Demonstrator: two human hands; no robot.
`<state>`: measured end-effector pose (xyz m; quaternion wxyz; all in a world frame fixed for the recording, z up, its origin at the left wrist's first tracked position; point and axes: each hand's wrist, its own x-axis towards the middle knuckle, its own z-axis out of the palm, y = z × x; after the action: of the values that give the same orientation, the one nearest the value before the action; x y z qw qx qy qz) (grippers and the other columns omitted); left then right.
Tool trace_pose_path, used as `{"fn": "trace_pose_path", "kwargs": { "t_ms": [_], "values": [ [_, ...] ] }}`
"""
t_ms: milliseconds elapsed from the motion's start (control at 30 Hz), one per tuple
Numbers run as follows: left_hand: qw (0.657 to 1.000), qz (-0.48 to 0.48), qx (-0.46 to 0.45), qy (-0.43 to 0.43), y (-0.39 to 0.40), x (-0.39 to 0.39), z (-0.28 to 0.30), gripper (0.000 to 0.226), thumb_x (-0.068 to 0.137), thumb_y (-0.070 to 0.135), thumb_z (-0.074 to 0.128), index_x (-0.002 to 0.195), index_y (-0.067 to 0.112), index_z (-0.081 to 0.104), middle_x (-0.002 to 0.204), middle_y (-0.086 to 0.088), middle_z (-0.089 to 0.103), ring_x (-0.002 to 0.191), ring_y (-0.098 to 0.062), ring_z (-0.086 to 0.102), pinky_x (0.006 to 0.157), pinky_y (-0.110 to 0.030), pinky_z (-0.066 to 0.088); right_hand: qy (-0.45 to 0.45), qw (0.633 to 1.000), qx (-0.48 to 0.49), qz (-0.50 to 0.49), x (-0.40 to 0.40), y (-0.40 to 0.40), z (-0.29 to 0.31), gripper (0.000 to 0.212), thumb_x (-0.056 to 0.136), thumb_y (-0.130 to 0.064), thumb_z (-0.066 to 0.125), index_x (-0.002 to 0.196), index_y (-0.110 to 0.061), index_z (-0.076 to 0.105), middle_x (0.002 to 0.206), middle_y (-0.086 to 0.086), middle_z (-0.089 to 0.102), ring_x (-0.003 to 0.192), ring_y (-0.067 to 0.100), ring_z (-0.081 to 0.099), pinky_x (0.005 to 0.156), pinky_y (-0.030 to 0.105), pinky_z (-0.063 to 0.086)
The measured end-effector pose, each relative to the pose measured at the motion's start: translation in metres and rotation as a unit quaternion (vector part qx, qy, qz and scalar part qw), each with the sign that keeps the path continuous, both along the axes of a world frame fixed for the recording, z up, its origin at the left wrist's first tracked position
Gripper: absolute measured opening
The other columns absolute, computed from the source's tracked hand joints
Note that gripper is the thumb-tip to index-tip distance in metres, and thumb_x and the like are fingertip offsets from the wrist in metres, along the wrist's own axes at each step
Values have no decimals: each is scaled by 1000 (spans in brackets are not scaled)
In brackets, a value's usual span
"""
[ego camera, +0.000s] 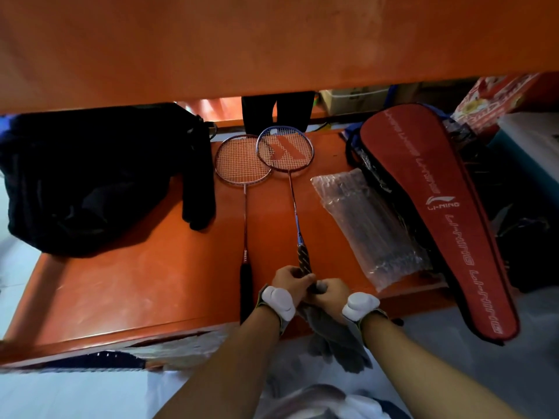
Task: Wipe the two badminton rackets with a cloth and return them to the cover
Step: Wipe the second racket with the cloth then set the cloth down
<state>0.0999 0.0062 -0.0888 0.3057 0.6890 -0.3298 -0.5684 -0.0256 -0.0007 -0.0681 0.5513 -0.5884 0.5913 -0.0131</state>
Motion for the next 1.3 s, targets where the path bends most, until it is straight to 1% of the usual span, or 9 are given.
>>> {"fn": "trace_pose_path", "kwargs": {
  "t_ms": [100,167,333,500,633,733,867,1200,1300],
  "values": [
    [998,-23,-4,-56,-1,-1,1,24,86,32,71,92,9,73,87,-11,74,82,-31,71,77,-44,61,7,997,-18,-77,-5,0,-1,26,89,-20,65,69,-7,56,66,8,55,65,22,53,61,28,43],
    [997,-32,-6,-67,-2,-2,4,24,85,33,72,93,10,72,88,-11,74,83,-31,71,79,-48,61,18,992,-36,-118,-7,0,3,26,85,-19,69,67,-9,52,65,7,52,63,20,50,62,31,44],
    [992,-39,3,-122,-4,-1,5,34,84,34,74,107,10,66,100,-12,72,90,-32,69,79,-41,59,53,976,-38,-209,-29,-14,16,21,88,-28,62,86,-8,68,85,12,68,81,30,63,84,44,51],
    [985,-40,-2,-169,1,-1,6,33,83,31,75,107,11,64,104,-10,71,93,-31,68,83,-45,59,48,930,-120,-343,-43,-19,30,17,90,-30,58,96,-14,63,93,13,63,81,35,59,75,41,46],
    [972,-59,-41,-223,5,-2,8,27,82,28,77,95,11,61,96,-9,67,85,-27,63,79,-46,59,-2,905,-137,-403,-38,-20,37,29,92,-28,58,115,-10,62,109,17,65,97,40,61,81,42,45],
    [973,-65,-21,-219,7,-1,8,47,84,27,76,120,7,52,121,-14,61,106,-34,60,91,-49,54,-37,900,-127,-415,-33,-17,41,35,92,-27,60,124,-11,60,117,18,63,94,38,58,84,42,44],
    [975,-68,-5,-210,8,4,8,53,86,26,74,127,4,48,127,-18,58,112,-39,57,93,-50,52,-79,896,-106,-424,-28,-10,45,39,94,-25,60,130,-12,56,121,18,61,103,42,57,95,51,47],
    [990,-25,7,-141,17,13,11,52,81,25,78,121,7,51,120,-17,59,104,-39,62,87,-52,57,-143,858,-130,-475,-12,-8,57,3,85,-19,66,87,-17,67,87,5,66,81,27,60,78,37,46],
    [989,-38,11,-140,21,19,9,45,81,25,78,113,6,54,112,-18,62,99,-38,64,83,-53,58,-174,847,-126,-486,-8,-12,58,9,81,-21,68,72,-22,67,80,-3,68,83,26,65,74,36,50]
  ]
}}
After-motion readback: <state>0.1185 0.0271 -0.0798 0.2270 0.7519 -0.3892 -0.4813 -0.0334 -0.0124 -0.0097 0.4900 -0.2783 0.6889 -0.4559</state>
